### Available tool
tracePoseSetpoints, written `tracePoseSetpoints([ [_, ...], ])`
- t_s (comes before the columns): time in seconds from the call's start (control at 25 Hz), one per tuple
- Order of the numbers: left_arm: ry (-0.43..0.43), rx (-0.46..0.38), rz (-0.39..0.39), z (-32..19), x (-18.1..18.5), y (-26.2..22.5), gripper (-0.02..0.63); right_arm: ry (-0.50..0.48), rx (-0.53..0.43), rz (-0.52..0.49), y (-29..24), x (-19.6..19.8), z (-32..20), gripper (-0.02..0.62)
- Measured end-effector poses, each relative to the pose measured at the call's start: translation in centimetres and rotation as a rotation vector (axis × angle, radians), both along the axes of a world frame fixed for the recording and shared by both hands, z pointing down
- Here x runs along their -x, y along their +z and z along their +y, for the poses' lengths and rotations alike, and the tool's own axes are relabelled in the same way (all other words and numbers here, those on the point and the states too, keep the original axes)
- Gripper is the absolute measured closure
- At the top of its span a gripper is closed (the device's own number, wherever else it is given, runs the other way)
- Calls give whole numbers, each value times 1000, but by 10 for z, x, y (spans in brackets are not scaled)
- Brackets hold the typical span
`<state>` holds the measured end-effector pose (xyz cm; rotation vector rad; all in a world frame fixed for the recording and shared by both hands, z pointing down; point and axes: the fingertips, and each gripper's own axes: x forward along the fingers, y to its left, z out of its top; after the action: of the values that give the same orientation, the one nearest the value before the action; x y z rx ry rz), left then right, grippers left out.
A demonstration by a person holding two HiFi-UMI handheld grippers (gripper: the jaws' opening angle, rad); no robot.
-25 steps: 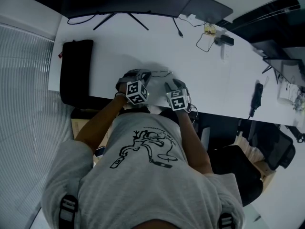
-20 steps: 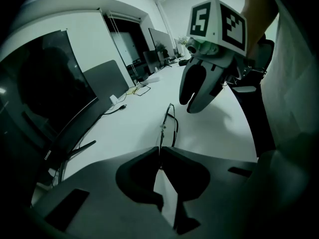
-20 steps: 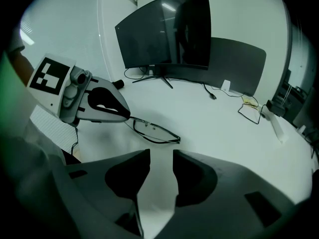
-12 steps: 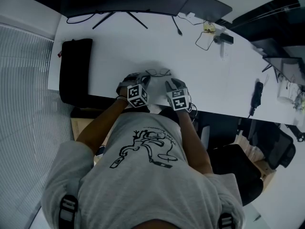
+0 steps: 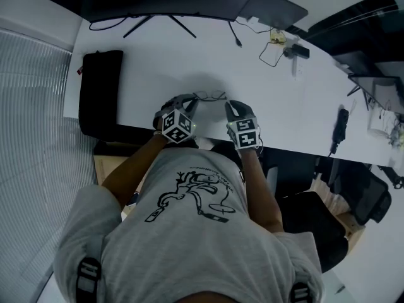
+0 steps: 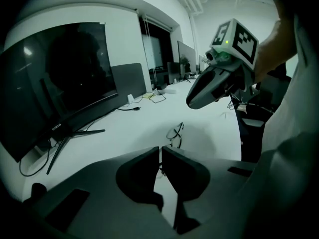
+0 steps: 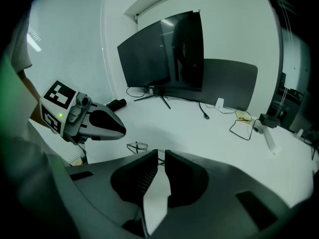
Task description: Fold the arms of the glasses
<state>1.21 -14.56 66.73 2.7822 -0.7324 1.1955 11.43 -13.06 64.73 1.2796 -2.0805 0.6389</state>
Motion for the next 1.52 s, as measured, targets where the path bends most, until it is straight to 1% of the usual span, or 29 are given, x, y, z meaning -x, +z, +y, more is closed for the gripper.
tracePoseSetpoints([
  [0.16,-75,33,119,-4,-1,-34,575,3,-62,-30,-31,-3,-7,558],
  [0.36,-170,75,275,-14,0,-78,581,1,-113,-65,-72,-2,-14,571],
  [0.56,-220,83,384,-21,0,-123,584,-5,-169,-105,-117,1,-20,578],
  [0.88,-251,72,508,-23,0,-184,584,-19,-233,-137,-179,5,-24,584],
  [1.28,-263,27,618,-25,6,-251,584,-56,-321,-148,-246,12,-22,584],
  [1.52,-257,-4,668,-23,8,-284,584,-83,-359,-184,-281,19,-17,584],
])
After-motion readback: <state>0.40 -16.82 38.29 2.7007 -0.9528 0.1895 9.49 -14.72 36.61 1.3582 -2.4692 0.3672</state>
